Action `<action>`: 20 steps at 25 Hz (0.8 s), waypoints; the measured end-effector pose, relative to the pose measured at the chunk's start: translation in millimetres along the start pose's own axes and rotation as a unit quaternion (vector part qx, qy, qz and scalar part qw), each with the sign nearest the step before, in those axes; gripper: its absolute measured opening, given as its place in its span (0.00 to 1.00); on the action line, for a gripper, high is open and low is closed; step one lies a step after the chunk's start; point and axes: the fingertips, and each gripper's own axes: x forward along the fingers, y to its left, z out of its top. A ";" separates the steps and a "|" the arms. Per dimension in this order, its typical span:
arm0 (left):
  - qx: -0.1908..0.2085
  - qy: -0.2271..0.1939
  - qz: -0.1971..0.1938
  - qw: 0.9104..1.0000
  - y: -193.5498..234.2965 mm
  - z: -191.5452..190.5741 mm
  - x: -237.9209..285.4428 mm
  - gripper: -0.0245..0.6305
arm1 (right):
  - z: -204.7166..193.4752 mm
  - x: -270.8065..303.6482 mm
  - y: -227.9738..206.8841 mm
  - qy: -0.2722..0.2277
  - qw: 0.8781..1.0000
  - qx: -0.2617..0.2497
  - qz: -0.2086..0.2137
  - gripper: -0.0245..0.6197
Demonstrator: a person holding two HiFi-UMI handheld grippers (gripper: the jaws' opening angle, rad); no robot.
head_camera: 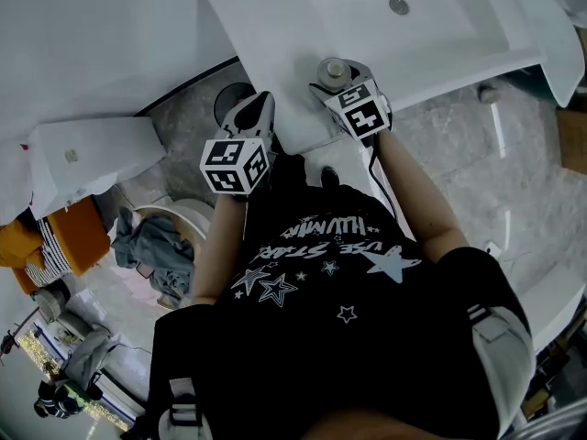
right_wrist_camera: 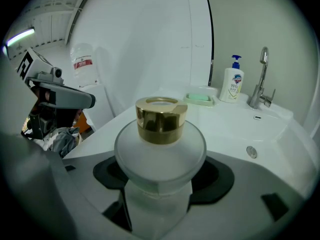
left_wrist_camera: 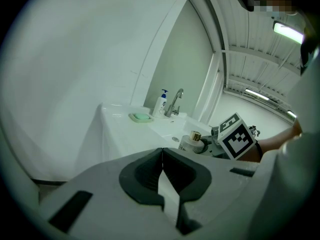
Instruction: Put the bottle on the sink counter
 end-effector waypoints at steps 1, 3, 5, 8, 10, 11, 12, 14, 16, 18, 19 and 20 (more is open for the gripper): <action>-0.001 -0.001 0.001 1.000 0.2 0.4 -0.9 0.05 | 0.8 0.2 -0.6 0.002 1.000 0.000 -0.001 0.54; -0.003 -0.001 0.001 1.000 0.8 0.3 -2.8 0.05 | 0.6 1.1 -1.3 0.008 1.000 0.002 -0.004 0.54; -0.003 -0.001 0.002 1.000 2.0 -0.4 -3.6 0.05 | -1.2 2.7 -1.2 0.015 1.000 0.004 -0.005 0.54; -0.004 -0.002 0.002 1.000 4.0 -1.2 -3.4 0.05 | -4.8 6.2 0.9 0.026 1.000 0.008 -0.002 0.54; -0.004 -0.003 0.001 1.000 4.7 -1.1 -3.3 0.05 | -5.1 7.6 2.6 0.029 1.000 0.009 0.001 0.54; -0.004 -0.003 0.000 1.000 4.7 -0.6 -3.1 0.05 | -4.6 8.0 2.8 0.029 1.000 0.008 0.001 0.54; -0.004 -0.002 0.000 1.000 4.7 -0.2 -2.9 0.05 | -3.9 8.4 2.8 0.030 1.000 0.008 0.001 0.54; -0.005 -0.002 -0.001 1.000 5.3 -0.5 -2.9 0.05 | -2.9 10.1 2.4 0.032 0.999 0.009 0.001 0.54; -0.004 -0.002 -0.001 1.000 5.7 -0.7 -3.5 0.05 | -2.0 12.0 1.8 0.033 0.999 0.010 0.000 0.54; -0.003 -0.003 -0.001 1.000 5.1 0.0 -4.8 0.05 | -1.1 12.2 1.4 0.036 0.999 0.009 -0.002 0.54; -0.003 -0.004 -0.002 1.000 4.5 0.2 -5.6 0.05 | -1.4 11.8 1.4 0.038 0.999 0.008 -0.004 0.54; -0.003 -0.004 -0.002 1.000 3.9 0.1 -6.4 0.05 | -2.5 11.3 1.6 0.043 0.999 0.005 -0.005 0.54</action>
